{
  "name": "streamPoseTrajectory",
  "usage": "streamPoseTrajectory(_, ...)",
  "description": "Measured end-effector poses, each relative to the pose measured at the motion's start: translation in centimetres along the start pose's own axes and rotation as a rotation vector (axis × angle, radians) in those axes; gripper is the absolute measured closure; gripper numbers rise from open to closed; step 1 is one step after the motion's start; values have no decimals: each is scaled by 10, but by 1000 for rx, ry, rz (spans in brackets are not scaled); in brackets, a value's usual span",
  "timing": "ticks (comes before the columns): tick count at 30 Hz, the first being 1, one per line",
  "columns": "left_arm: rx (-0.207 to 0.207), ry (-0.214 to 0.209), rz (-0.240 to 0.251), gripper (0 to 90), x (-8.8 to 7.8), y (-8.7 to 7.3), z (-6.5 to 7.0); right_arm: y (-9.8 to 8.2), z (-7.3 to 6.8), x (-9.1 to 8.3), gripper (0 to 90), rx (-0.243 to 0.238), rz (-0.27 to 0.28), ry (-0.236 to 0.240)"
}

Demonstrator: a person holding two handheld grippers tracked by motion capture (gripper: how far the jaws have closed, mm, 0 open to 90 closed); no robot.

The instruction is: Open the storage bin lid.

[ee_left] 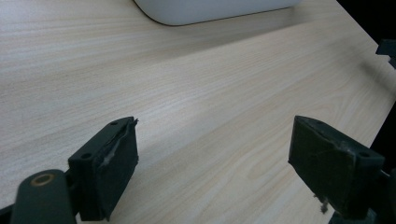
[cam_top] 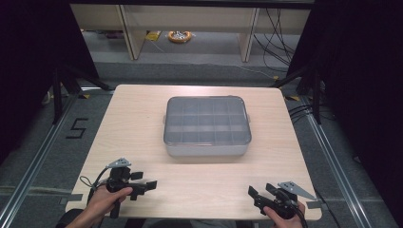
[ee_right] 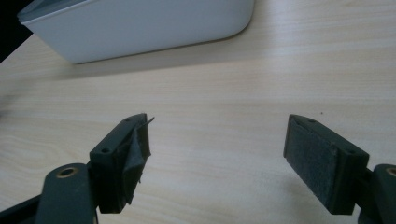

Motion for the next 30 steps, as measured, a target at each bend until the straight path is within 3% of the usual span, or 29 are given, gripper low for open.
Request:
streamPoseTrajectory(1,0,0,-1,149,0,1,0,2,4,4,230,-29,23,26)
streamPoseTrajectory(3,-8,-3,9,149,0,2,0,4,4,4,224,7,8,25)
streamPoseTrajectory(4,-4,-4,12,149,0,3,-1,6,6,7,224,-4,23,39)
streamPoseTrajectory(5,-7,-3,14,149,0,4,-1,7,5,5,224,32,6,17)
streamPoseTrajectory(7,-12,-1,21,150,0,7,-3,11,6,8,224,37,16,23)
streamPoseTrajectory(8,-16,0,29,150,0,7,-4,15,10,10,224,-3,31,17)
streamPoseTrajectory(9,-21,-2,29,150,0,8,-5,17,8,12,226,40,31,32)
streamPoseTrajectory(10,-28,-6,32,150,0,9,-6,20,11,15,227,2,37,27)
streamPoseTrajectory(11,-34,-8,35,150,0,10,-7,23,7,14,228,43,17,33)
streamPoseTrajectory(12,-36,-7,40,150,0,11,-7,27,10,17,229,1,33,39)
streamPoseTrajectory(16,-37,-13,44,150,1,17,-9,41,5,24,238,27,26,36)
streamPoseTrajectory(17,-37,-14,42,150,2,19,-9,46,7,26,239,6,37,53)
streamPoseTrajectory(18,-36,-14,43,150,2,20,-9,48,6,28,240,25,30,36)
streamPoseTrajectory(19,-30,-13,40,151,3,22,-9,52,7,29,241,15,31,50)
streamPoseTrajectory(20,-35,-15,46,150,4,24,-9,53,1,26,242,109,-22,51)
streamPoseTrajectory(21,-29,-15,45,151,4,26,-9,56,0,26,241,131,-28,59)
streamPoseTrajectory(22,-29,-15,45,151,4,26,-9,60,4,31,242,76,11,53)
streamPoseTrajectory(23,-28,-14,48,151,5,28,-10,60,4,31,242,76,11,53)
streamPoseTrajectory(24,-33,-17,56,151,5,32,-10,66,-1,28,243,162,-50,55)
streamPoseTrajectory(26,-32,-16,62,151,5,36,-11,72,2,32,244,111,-33,61)
streamPoseTrajectory(27,-32,-16,62,151,5,36,-11,76,3,35,247,105,-10,64)
streamPoseTrajectory(28,-38,-15,69,151,5,40,-13,80,2,35,248,126,-24,67)
streamPoseTrajectory(30,-42,-15,71,151,4,43,-15,84,3,37,250,109,-6,68)
Point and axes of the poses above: each handheld gripper's, and its own axes: x roughly forward along the jaws, y roughly out of its top, z roughly to its right, the point moved 2 cm from there along x, roughly forward along the jaws, and after that the axes turned 15 degrees about -y, right-handed, at the moved point
